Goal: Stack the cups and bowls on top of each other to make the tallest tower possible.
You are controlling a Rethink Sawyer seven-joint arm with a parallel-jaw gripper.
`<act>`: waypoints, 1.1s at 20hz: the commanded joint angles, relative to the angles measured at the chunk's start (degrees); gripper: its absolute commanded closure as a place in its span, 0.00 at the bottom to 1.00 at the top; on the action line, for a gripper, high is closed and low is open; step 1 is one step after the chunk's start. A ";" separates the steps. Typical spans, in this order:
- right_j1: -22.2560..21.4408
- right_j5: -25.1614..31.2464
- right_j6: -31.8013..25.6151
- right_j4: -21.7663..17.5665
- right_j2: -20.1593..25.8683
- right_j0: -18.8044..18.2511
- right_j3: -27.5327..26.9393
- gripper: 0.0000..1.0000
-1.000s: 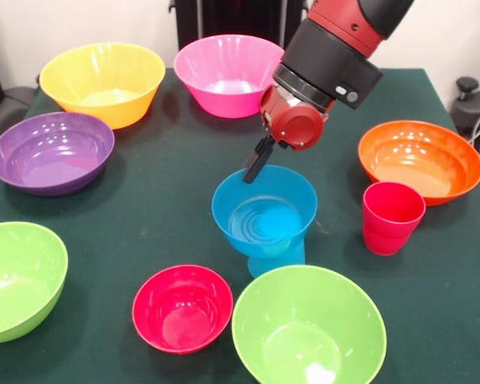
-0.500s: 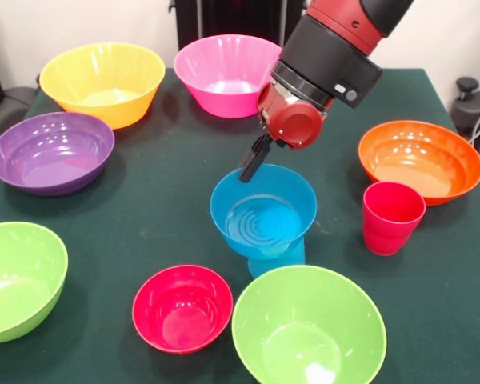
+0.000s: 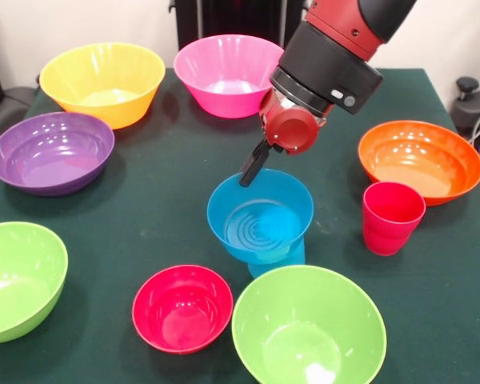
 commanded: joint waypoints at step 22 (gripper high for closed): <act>4.27 12.92 20.02 -3.74 -0.29 1.40 -7.86 1.00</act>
